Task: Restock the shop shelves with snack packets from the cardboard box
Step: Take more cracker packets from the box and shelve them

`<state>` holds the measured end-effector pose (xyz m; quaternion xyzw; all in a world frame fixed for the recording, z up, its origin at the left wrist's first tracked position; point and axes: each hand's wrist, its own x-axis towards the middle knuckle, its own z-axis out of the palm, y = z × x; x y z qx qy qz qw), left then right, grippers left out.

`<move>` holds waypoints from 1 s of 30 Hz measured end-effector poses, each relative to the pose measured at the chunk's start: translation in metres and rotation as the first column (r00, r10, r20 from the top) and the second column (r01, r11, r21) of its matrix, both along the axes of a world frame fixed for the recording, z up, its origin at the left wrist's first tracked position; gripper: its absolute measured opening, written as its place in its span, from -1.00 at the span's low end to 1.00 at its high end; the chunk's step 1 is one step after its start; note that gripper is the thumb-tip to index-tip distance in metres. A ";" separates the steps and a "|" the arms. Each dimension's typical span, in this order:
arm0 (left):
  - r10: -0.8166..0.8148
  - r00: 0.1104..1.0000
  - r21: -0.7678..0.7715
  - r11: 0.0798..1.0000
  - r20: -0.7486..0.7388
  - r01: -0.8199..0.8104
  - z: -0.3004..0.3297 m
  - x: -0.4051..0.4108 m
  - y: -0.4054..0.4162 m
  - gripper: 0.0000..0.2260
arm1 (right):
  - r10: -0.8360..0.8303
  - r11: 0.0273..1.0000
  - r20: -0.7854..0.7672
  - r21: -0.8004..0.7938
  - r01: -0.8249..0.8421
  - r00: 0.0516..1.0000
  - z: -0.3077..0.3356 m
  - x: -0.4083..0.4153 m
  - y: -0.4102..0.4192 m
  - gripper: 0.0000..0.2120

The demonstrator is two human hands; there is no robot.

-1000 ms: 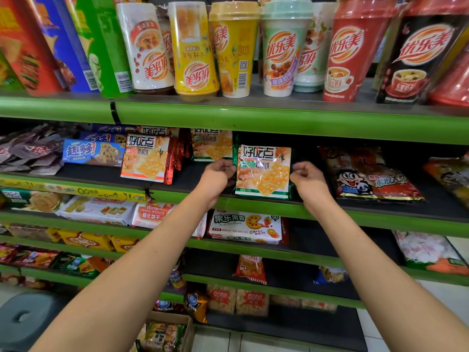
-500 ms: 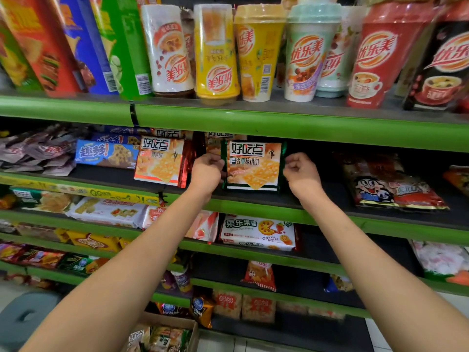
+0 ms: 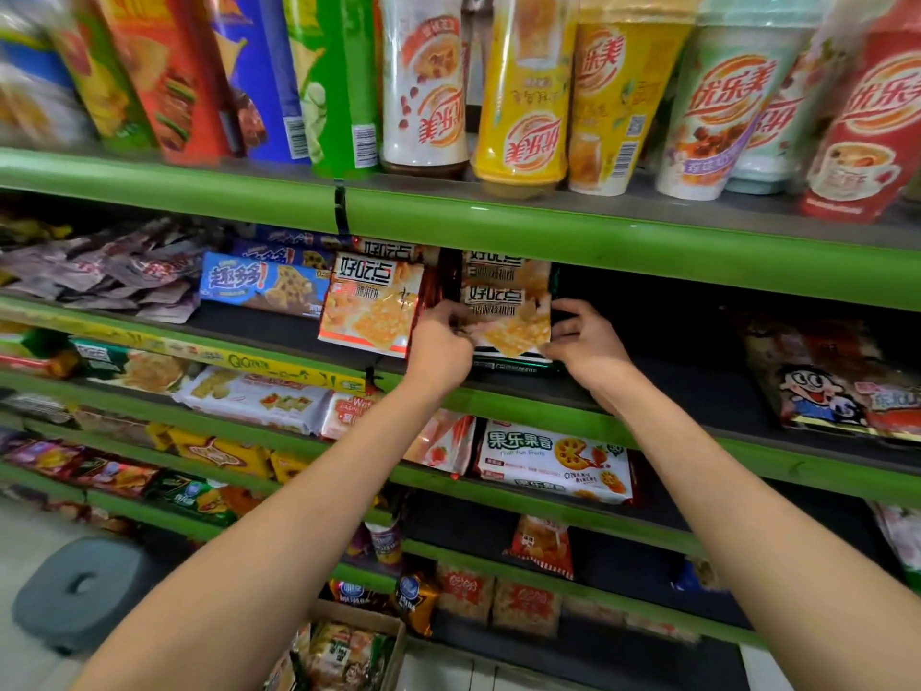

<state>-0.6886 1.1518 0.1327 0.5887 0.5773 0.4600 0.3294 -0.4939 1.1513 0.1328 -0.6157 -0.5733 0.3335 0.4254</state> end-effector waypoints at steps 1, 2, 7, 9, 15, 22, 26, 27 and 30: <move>0.009 1.000 0.005 1.000 -0.002 -0.009 0.000 -0.001 0.002 -0.64 | -0.009 1.000 0.002 0.023 0.009 1.000 0.001 -0.002 0.001 -0.36; 0.017 1.000 0.010 1.000 0.003 -0.017 0.000 -0.002 0.003 -0.58 | -0.019 0.999 0.003 0.050 0.019 1.000 0.001 -0.004 0.002 -0.34; 0.004 1.000 0.063 0.998 -0.013 -0.004 0.006 -0.006 0.017 -0.65 | -0.129 0.975 0.008 0.182 0.126 0.992 0.001 -0.015 0.017 -0.27; -0.003 0.998 0.095 0.995 -0.067 0.009 0.011 -0.004 0.023 -0.65 | -0.157 0.967 0.016 0.206 0.150 0.987 0.001 -0.018 0.026 -0.28; -0.073 0.979 -0.008 0.997 -0.193 0.073 0.007 -0.003 0.030 -0.59 | -0.202 0.975 0.122 0.121 0.187 0.972 -0.015 -0.012 0.045 -0.36; -0.167 0.951 -0.100 0.984 -0.261 0.145 0.009 0.005 0.025 -0.56 | -0.227 0.970 0.205 0.133 0.202 0.952 -0.018 -0.008 0.049 -0.55; -0.177 0.945 -0.151 0.979 -0.274 0.139 0.011 0.013 0.024 -0.51 | -0.234 0.972 0.264 0.096 0.216 0.936 -0.012 -0.013 0.044 -0.45; -0.177 0.946 -0.154 0.978 -0.272 0.138 0.011 0.014 0.024 -0.48 | -0.239 0.971 0.285 0.085 0.224 0.928 -0.010 -0.014 0.042 -0.44; -0.192 0.953 -0.167 0.974 -0.236 0.155 0.013 0.016 0.022 -0.46 | -0.237 0.971 0.311 0.056 0.231 0.920 -0.003 -0.020 0.038 -0.46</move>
